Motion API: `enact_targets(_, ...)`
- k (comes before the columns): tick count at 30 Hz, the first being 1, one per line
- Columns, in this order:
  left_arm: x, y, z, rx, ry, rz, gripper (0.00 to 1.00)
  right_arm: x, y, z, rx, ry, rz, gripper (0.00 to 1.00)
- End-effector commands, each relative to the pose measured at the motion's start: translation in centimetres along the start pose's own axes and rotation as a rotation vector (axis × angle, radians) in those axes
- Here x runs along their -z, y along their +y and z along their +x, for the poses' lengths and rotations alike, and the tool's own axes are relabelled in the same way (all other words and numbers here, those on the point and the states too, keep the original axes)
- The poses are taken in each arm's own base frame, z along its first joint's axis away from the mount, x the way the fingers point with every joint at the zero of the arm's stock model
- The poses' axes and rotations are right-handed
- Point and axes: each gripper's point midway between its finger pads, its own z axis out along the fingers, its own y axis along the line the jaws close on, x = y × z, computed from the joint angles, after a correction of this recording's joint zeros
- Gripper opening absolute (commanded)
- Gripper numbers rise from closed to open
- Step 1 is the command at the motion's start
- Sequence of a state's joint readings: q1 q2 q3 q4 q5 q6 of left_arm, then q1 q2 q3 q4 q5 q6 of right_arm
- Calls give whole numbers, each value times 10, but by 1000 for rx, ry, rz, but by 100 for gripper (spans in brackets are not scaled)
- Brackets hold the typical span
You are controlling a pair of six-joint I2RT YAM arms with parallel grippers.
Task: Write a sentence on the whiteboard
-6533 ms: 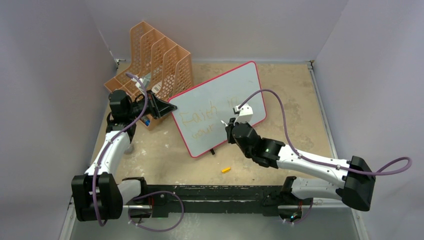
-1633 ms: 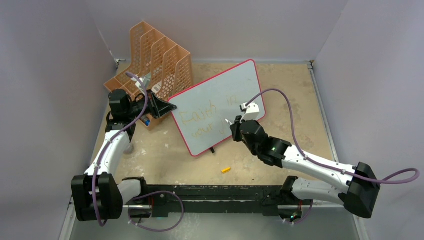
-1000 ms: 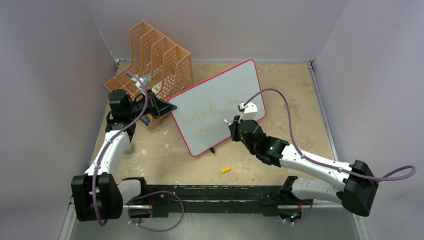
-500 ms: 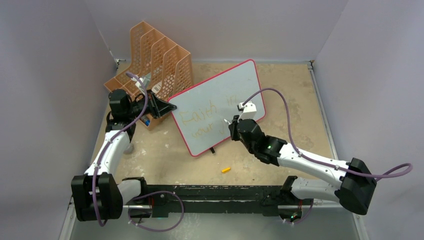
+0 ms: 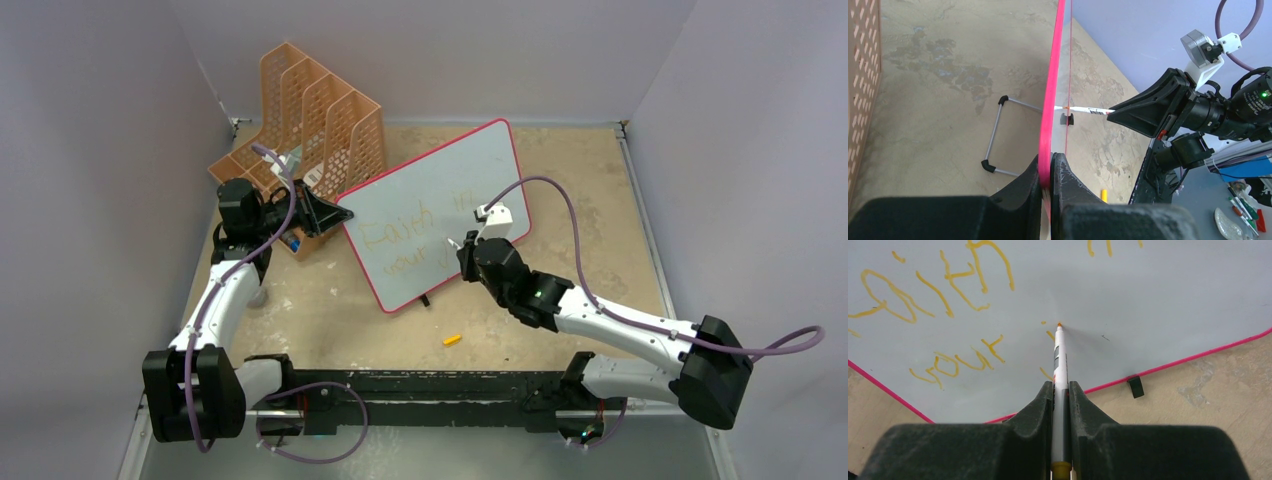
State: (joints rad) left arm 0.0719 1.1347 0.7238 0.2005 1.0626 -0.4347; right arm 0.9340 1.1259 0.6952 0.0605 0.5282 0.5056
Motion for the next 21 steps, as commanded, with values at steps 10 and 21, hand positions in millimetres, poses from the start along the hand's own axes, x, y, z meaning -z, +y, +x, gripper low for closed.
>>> enact_targets(10, 0, 4, -17, -122, -35, -10, 0, 1, -2, 13, -16, 48, -1, 0)
enact_targets(21, 0, 4, -17, -121, -35, -11, 0, 1, -18, 14, -20, 49, 79, 0)
